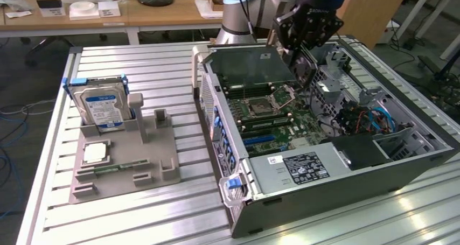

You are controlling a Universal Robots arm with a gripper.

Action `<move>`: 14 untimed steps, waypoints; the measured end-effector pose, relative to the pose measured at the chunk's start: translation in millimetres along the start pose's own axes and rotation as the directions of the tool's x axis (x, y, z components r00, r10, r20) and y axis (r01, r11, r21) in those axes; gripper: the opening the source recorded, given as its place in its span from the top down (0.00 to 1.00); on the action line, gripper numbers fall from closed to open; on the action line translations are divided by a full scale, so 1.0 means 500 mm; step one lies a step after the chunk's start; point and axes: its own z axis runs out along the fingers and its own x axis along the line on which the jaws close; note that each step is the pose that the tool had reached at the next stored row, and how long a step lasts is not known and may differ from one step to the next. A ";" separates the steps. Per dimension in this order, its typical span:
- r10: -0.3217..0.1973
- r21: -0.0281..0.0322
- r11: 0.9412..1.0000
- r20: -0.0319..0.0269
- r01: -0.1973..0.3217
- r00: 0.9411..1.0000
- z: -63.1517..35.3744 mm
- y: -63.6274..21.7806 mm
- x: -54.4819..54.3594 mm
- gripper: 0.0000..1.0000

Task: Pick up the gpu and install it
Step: 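Insert the gpu into the slot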

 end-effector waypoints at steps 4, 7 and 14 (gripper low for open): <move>-0.047 0.001 0.999 -0.003 0.047 0.999 0.000 0.000 0.000 0.72; -0.078 0.001 0.997 -0.004 0.078 0.997 0.000 0.000 0.000 0.72; -0.159 0.001 0.987 -0.009 0.159 0.987 0.000 0.000 0.001 0.72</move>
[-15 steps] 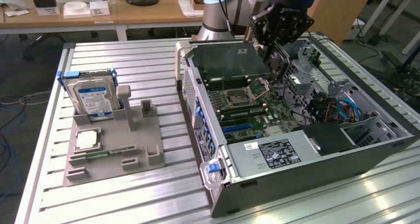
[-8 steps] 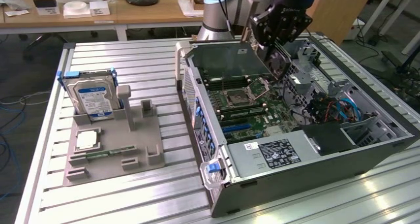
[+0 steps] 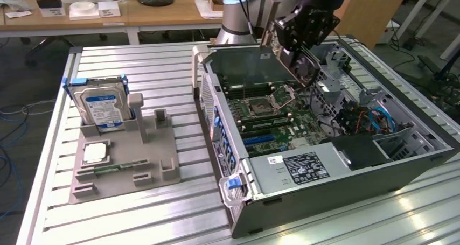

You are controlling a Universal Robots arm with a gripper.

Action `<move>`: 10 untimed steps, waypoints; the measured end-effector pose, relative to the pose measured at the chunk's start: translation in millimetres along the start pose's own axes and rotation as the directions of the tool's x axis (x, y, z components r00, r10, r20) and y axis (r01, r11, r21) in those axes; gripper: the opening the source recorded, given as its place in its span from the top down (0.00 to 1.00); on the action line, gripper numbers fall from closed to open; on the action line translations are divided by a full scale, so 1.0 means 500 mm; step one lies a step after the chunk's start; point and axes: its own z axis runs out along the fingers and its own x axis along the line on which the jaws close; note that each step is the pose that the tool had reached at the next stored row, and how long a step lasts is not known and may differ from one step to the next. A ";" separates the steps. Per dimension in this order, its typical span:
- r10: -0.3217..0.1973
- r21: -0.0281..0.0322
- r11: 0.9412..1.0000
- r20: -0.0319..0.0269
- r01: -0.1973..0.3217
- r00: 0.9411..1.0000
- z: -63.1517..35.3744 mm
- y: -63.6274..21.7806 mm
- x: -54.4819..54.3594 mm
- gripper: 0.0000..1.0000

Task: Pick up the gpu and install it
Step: 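Insert the gpu into the slot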

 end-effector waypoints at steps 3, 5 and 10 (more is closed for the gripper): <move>-0.038 0.000 0.999 -0.002 0.038 0.999 0.000 0.000 0.000 0.72; -0.062 0.001 0.998 -0.003 0.062 0.998 0.000 0.000 0.001 0.72; -0.120 0.001 0.993 -0.007 0.120 0.993 0.000 0.000 0.002 0.72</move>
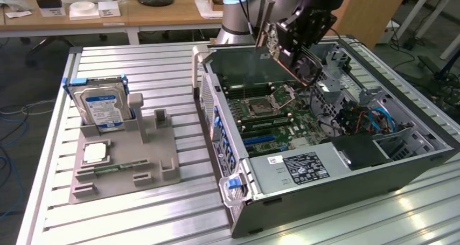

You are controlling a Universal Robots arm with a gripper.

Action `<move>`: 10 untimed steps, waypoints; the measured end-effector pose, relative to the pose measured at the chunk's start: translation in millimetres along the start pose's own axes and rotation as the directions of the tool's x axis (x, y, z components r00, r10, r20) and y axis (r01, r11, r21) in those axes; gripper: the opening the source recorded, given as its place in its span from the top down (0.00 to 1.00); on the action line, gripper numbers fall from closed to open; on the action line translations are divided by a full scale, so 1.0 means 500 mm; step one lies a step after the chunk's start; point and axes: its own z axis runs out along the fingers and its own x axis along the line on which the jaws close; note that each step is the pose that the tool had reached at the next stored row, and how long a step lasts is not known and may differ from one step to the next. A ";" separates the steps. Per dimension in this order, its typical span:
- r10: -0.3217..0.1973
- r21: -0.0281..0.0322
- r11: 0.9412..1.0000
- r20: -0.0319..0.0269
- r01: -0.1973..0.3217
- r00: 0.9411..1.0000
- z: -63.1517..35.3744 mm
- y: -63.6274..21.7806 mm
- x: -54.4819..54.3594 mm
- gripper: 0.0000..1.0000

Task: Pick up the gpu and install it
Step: 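Insert the gpu into the slot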

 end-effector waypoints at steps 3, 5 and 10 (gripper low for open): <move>-0.036 0.000 0.999 -0.002 0.036 0.999 0.000 0.000 0.000 0.72; -0.061 0.001 0.998 -0.003 0.061 0.998 0.000 0.000 0.000 0.72; -0.121 0.001 0.993 -0.007 0.121 0.993 0.000 0.000 0.000 0.72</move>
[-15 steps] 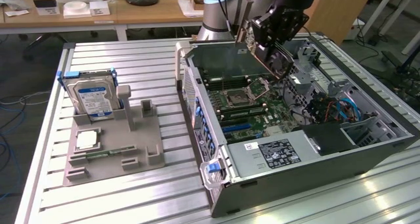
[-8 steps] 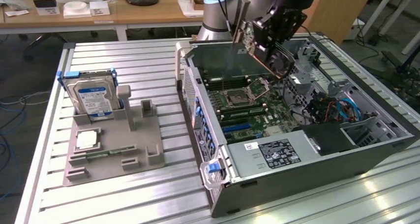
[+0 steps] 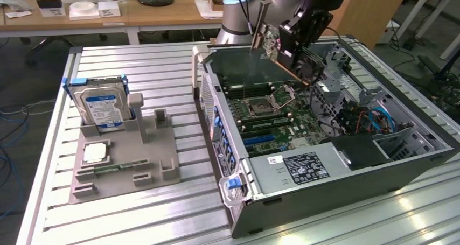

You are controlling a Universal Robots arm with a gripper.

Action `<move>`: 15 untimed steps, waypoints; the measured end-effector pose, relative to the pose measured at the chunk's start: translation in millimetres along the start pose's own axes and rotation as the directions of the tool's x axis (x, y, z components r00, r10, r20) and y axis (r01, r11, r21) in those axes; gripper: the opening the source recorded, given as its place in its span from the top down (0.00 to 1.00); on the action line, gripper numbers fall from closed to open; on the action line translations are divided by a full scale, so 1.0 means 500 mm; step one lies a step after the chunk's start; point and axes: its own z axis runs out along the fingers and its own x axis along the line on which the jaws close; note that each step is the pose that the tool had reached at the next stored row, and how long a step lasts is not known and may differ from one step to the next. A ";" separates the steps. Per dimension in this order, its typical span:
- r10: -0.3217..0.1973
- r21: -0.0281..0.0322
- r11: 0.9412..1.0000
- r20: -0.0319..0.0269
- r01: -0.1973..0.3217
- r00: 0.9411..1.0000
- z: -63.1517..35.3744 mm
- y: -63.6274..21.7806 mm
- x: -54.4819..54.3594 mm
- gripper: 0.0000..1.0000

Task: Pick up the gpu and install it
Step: 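Insert the gpu into the slot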

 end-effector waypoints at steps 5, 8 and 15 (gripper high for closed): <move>-0.060 0.001 0.998 -0.003 0.060 0.998 0.000 0.000 0.000 0.72; -0.096 0.001 0.995 -0.005 0.096 0.995 0.000 0.000 0.000 0.72; -0.178 0.002 0.984 -0.010 0.178 0.984 0.000 0.000 0.000 0.72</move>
